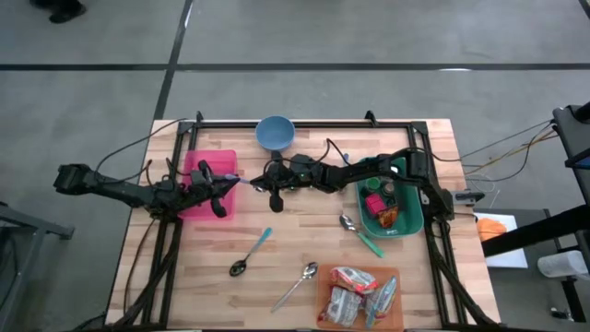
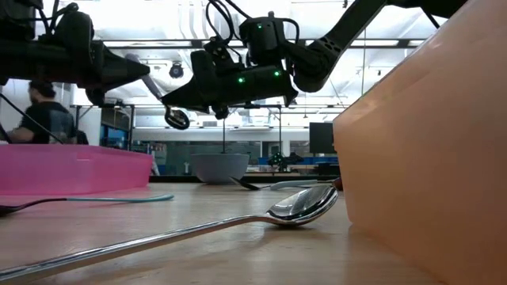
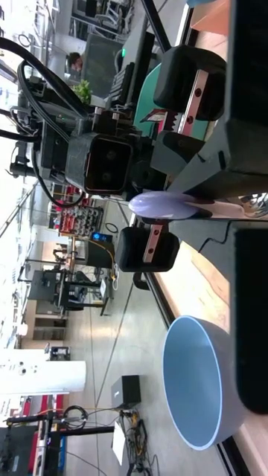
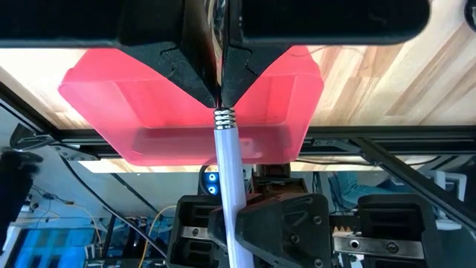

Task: Pick & Place Food Item
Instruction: Put the purple spoon into the pink bin

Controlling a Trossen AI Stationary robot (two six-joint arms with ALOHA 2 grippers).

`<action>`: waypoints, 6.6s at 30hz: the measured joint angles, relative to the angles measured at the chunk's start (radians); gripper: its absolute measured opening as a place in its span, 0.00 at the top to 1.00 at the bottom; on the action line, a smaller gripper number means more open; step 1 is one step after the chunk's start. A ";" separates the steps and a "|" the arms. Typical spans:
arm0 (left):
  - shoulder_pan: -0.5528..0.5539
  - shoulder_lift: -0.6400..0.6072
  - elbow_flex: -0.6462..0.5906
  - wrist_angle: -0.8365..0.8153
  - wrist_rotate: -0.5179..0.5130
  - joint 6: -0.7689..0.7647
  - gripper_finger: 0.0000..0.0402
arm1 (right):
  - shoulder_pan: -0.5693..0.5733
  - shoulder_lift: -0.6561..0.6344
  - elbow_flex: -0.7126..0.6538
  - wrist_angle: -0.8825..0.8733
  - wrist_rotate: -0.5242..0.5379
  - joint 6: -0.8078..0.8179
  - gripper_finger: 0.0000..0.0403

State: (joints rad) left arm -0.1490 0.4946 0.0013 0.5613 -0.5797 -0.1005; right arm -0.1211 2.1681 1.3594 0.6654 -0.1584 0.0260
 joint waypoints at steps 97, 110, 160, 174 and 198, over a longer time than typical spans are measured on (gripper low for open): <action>0.001 0.000 0.000 -0.006 0.004 0.023 0.97 | 0.007 -0.001 0.146 -0.294 -0.004 0.027 0.82; 0.001 0.000 0.000 -0.008 -0.001 0.026 0.97 | 0.009 -0.001 0.146 -0.300 -0.041 0.027 0.38; 0.001 0.032 0.698 -1.647 -0.337 -1.001 0.97 | 0.007 -0.001 0.146 -0.355 -0.033 0.015 0.22; 0.059 0.143 0.568 -1.682 -0.125 -1.239 0.88 | 0.007 -0.001 0.146 -0.350 -0.033 0.019 0.22; 0.153 0.145 0.463 -1.643 -0.108 -1.265 0.76 | 0.007 -0.001 0.146 -0.347 -0.033 0.015 0.22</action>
State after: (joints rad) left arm 0.0044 0.6395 0.4641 -1.0812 -0.6872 -1.3655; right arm -0.1139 2.1670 1.5055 0.3181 -0.1913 0.0415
